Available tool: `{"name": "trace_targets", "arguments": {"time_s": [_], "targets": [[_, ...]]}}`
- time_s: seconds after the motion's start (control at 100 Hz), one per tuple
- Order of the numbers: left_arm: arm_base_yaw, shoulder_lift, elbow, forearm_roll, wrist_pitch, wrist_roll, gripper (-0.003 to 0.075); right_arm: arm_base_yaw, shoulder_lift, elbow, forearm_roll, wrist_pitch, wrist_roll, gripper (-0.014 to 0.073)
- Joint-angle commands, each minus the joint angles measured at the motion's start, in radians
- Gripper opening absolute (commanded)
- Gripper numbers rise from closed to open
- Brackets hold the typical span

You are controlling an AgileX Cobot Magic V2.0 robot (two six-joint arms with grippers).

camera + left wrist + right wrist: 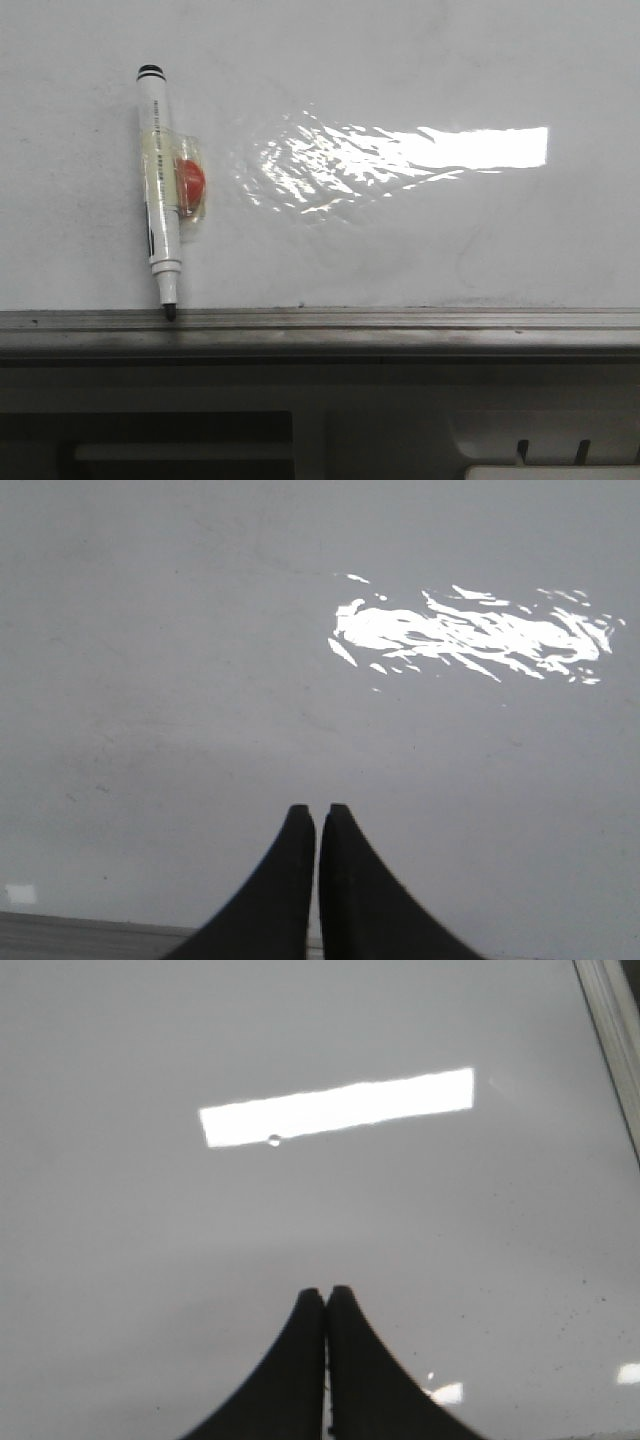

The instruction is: Write number 9 on whiteboard

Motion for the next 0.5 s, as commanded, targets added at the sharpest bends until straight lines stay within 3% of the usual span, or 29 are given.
{"name": "trace_targets", "arguments": {"time_s": [0.0, 0.49], "targets": [[0.0, -0.026, 0.041, -0.013, -0.063, -0.007, -0.002, -0.005, -0.014, 0.025, 0.0, -0.091, -0.007, -0.0069], [0.0, 0.009, 0.013, -0.039, -0.085, -0.007, -0.002, -0.005, 0.068, -0.036, 0.067, 0.014, -0.007, -0.0069]]}}
